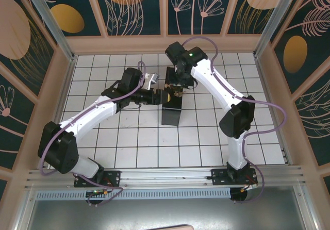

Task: Unlock the padlock with the key

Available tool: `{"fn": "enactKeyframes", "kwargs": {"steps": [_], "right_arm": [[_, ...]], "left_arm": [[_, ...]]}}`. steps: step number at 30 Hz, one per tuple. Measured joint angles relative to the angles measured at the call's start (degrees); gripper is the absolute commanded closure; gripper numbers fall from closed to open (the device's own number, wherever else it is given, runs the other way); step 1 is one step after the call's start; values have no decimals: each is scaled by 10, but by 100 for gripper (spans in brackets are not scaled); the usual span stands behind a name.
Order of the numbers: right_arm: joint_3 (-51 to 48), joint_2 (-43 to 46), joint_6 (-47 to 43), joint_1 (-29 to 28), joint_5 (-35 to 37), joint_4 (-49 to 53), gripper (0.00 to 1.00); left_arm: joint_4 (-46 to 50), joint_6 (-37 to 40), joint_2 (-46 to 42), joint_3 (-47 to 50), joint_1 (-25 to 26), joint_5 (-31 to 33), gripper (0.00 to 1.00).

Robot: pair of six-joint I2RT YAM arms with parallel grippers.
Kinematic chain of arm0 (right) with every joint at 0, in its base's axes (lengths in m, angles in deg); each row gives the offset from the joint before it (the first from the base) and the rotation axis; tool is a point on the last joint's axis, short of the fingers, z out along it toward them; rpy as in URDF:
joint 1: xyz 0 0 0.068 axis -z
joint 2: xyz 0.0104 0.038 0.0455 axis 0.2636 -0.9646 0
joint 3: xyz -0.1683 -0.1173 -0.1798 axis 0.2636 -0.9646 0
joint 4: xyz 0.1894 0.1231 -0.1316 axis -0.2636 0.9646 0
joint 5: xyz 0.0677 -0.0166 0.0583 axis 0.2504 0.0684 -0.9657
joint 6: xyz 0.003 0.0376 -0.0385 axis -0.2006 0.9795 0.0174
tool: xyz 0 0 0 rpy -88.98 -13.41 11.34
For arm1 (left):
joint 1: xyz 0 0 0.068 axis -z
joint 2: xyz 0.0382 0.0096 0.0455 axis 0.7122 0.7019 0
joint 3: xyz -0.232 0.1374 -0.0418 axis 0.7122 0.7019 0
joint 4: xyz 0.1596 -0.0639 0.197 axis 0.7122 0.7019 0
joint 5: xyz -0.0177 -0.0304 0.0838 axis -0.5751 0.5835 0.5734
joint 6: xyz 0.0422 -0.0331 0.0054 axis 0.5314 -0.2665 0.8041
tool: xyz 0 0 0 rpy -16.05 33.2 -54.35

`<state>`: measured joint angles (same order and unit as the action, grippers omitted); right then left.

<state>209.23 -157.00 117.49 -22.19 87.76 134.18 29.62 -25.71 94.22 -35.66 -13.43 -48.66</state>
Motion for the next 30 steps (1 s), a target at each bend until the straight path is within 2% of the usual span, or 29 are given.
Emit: {"fn": "enactKeyframes", "kwargs": {"steps": [3, 5, 8, 13, 18, 23, 30], "right_arm": [[-2, 0, 2, 0, 0, -2, 76], [-9, 0, 2, 2, 0, -5, 69], [-35, 2, 4, 4, 1, -20, 68], [-59, 22, 4, 5, 0, -39, 78], [-64, 22, 4, 7, 0, -49, 82], [-65, 22, 17, 8, 5, -73, 82], [-65, 22, 28, 15, 19, -115, 83]], "left_arm": [[0, 0, 0, 0, -1, 10, 41], [0, 0, 0, 0, -2, 17, 40], [0, 0, 0, 0, -12, 24, 40], [0, 0, -1, -2, -36, 37, 40], [0, 0, -1, -10, -38, 37, 41], [14, 20, 7, -23, -21, 41, 41], [42, 47, 38, -28, -4, 83, 41]]}}
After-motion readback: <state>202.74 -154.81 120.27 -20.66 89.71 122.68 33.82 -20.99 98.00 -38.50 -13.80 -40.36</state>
